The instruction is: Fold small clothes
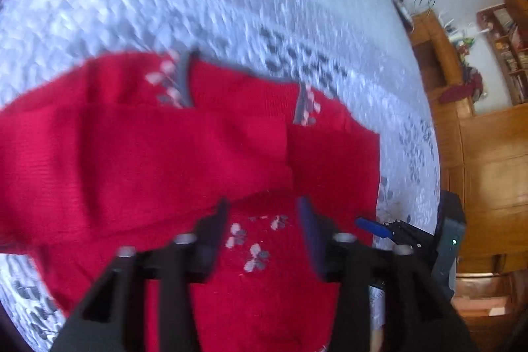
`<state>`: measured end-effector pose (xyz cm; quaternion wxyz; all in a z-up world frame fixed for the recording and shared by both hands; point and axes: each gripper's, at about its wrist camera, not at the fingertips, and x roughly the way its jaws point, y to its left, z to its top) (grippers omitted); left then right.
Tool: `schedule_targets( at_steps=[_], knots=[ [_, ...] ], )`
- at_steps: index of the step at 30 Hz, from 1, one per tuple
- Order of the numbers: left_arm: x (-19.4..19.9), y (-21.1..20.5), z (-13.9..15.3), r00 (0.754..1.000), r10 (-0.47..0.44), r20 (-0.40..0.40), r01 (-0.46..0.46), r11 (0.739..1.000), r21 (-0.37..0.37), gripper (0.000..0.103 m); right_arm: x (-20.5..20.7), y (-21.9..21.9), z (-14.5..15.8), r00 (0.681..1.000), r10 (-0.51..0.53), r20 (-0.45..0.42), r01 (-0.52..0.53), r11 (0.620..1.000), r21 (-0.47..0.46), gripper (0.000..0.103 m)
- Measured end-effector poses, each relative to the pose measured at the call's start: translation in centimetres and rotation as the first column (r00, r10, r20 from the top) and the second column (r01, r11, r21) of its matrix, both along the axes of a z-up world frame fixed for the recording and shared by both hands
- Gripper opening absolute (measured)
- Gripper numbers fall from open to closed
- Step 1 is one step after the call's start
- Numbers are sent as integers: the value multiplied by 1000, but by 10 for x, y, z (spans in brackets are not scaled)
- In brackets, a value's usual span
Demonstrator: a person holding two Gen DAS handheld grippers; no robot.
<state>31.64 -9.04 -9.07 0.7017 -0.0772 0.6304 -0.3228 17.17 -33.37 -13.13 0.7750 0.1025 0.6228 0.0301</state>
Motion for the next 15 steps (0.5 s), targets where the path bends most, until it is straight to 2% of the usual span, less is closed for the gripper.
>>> schedule_targets(
  at_steps=[2, 5, 7, 9, 11, 15],
  knots=[
    [-4, 26, 23, 995, 24, 98, -21, 999, -26, 68, 7, 7, 6, 1000, 14, 20, -14, 1000, 2, 54],
    [3, 62, 35, 981, 80, 176, -83, 997, 10, 71, 26, 20, 11, 999, 30, 38, -33, 998, 62, 55],
    [13, 84, 29, 976, 131, 176, -141, 989, 50, 71, 41, 30, 10, 999, 29, 31, -32, 994, 105, 55],
    [22, 103, 16, 973, 182, 140, -194, 978, 78, 71, 61, 38, 7, 1000, 28, 9, -29, 992, 126, 52],
    [27, 115, 4, 969, 217, 121, -229, 968, 102, 70, 79, 46, 3, 1000, 19, -12, -17, 993, 120, 50],
    [30, 118, -19, 966, 214, 144, -240, 949, 202, 70, 105, 51, -7, 998, 8, -66, -2, 996, 90, 47]
  ],
)
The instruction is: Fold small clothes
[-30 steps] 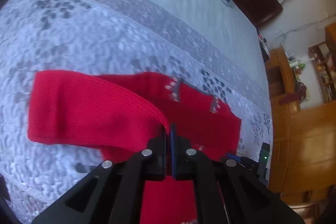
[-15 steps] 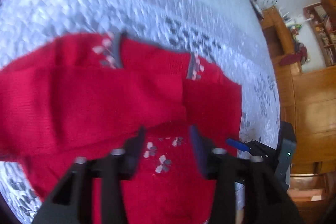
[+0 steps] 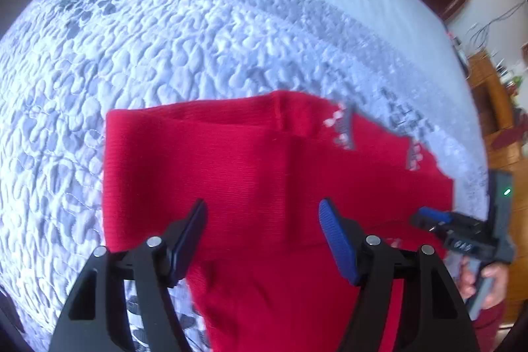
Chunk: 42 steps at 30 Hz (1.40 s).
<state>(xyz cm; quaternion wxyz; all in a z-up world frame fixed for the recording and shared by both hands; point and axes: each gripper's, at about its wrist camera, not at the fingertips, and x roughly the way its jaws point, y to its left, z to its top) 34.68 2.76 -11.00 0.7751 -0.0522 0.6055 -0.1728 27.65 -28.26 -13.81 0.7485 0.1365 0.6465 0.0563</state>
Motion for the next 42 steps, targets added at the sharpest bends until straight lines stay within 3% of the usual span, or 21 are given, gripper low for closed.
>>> schedule_targets(
  at_steps=[5, 7, 10, 12, 17, 20, 25, 29, 33, 37, 39, 40, 42],
  knots=[
    [6, 8, -20, 1000, 12, -27, -11, 1000, 26, 70, 13, 7, -14, 999, -6, -39, 8, 1000, 30, 45],
    [7, 11, -25, 999, 15, -36, -15, 1000, 18, 70, 19, 12, -19, 999, -10, -48, 12, 999, 49, 39],
    [5, 17, -22, 1000, 18, -21, -17, 999, 33, 70, 25, 19, -24, 999, 0, -48, 3, 998, 71, 12],
    [4, 24, -17, 1000, 24, -8, -24, 999, 29, 70, 27, 21, -23, 999, 4, -38, -1, 996, 94, 5],
    [7, 40, 7, 997, 62, 46, -64, 997, 32, 70, 16, 3, 11, 999, -9, 52, 2, 991, 131, 4],
    [9, 38, 13, 996, 60, 66, -63, 997, 48, 71, 3, -22, 40, 994, -25, 106, 17, 997, 76, 4],
    [10, 20, 4, 997, 40, 68, -47, 993, 110, 71, -28, -72, 58, 990, -76, 119, 75, 997, 11, 4],
    [13, 2, -16, 999, 25, 36, -30, 992, 123, 71, -58, -119, 31, 987, -148, 64, 150, 988, -20, 4],
    [18, -10, -36, 1000, 22, 1, -22, 989, 146, 71, -72, -136, -2, 981, -191, 13, 192, 981, -25, 4],
    [20, -13, -45, 1000, 18, 4, -19, 989, 148, 71, -77, -143, -12, 979, -201, 17, 201, 979, 17, 5],
    [21, -15, -46, 1000, 10, 10, -12, 990, 138, 52, -76, -140, -21, 983, -186, 1, 186, 983, 2, 6],
    [22, -16, -47, 1000, 10, 5, -11, 991, 133, 48, -76, -138, -22, 985, -173, -1, 173, 985, -10, 7],
    [24, -16, -47, 1000, 7, -22, -4, 996, 91, 32, -74, -136, -18, 988, -153, 7, 154, 988, -9, 15]
  ],
)
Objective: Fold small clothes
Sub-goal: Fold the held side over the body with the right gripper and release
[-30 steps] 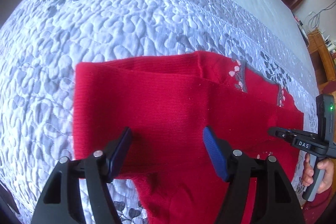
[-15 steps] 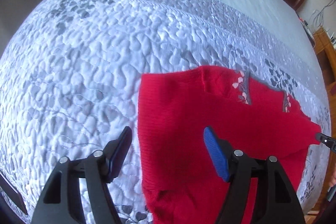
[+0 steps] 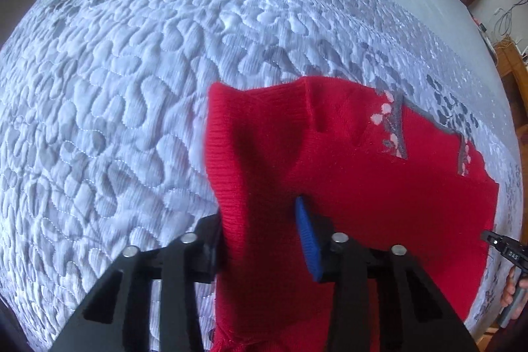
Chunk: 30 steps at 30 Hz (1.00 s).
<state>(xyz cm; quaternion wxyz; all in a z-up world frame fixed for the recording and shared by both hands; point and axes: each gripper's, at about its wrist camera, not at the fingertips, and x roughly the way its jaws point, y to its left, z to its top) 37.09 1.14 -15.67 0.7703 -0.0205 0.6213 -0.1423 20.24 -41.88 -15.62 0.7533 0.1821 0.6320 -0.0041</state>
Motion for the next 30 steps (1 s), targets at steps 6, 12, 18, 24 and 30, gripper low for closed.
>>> schedule_targets(
  at_steps=[6, 12, 18, 24, 30],
  knots=[
    [11, 6, 11, 1000, -8, -17, 7, 999, -49, 44, 9, -21, 19, 997, -62, 56, 58, 996, 68, 33],
    [21, -1, 1, 999, 14, -31, -16, 998, -62, 27, 30, -27, 0, 995, -97, 24, 92, 985, 144, 7],
    [25, -1, -8, 999, 44, -27, -43, 999, 11, 16, 22, -32, -13, 990, -140, -2, 140, 986, 95, 6],
    [14, -2, 9, 1000, 2, 15, -3, 998, 65, 39, 7, -25, 10, 990, -133, 53, 128, 988, 82, 37],
    [-65, 44, 33, 998, -33, -49, 34, 999, 11, 55, -83, 14, 40, 998, -16, 67, 15, 1000, 23, 43]
  ],
)
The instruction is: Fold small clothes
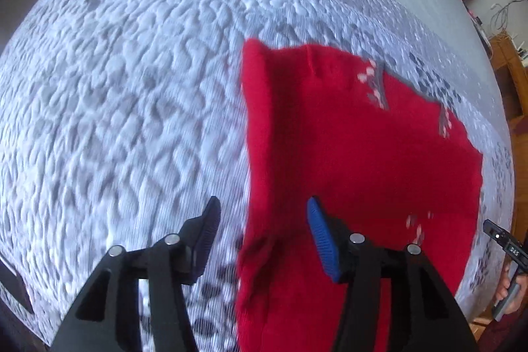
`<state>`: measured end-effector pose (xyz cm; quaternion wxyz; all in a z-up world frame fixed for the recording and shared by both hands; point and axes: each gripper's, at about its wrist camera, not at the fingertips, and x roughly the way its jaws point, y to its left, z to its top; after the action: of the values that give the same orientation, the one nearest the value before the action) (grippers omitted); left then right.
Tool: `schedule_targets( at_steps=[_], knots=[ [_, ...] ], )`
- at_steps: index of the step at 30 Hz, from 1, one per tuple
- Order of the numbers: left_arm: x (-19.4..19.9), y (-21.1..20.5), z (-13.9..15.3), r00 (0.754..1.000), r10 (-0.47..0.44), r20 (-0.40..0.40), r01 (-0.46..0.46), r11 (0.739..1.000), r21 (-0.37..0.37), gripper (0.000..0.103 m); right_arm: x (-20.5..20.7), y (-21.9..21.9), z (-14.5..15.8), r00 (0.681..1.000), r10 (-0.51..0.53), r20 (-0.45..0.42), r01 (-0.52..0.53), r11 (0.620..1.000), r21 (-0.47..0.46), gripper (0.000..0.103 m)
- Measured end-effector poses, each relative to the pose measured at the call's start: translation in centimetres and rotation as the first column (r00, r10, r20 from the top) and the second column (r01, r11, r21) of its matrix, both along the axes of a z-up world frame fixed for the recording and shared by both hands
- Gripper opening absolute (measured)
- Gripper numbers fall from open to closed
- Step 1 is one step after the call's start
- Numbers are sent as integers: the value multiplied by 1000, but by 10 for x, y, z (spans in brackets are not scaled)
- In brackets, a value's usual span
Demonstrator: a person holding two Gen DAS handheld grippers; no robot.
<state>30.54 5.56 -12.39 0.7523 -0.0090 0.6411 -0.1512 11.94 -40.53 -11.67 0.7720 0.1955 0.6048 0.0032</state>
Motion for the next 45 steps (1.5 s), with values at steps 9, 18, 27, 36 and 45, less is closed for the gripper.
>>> schedule_targets(
  at_steps=[9, 18, 27, 36, 45],
  knots=[
    [-156, 55, -6, 998, -37, -51, 36, 999, -13, 55, -146, 64, -4, 997, 62, -40, -62, 998, -2, 48],
    [-231, 58, -12, 991, -116, -64, 117, 993, 5, 55, -216, 94, -26, 995, 67, -79, -64, 997, 32, 51],
    [-268, 61, -24, 976, -174, -133, 168, 984, -56, 32, -244, 108, -38, 992, 93, -80, -88, 994, 73, 51],
    [-282, 83, -23, 982, -124, -142, 109, 988, -110, 8, -252, 119, -40, 987, 142, -77, -134, 986, 94, 12],
    [-260, 67, 17, 992, -90, -90, 72, 981, -182, 7, -243, 111, -4, 990, 134, 42, -140, 957, 254, 5]
  ],
)
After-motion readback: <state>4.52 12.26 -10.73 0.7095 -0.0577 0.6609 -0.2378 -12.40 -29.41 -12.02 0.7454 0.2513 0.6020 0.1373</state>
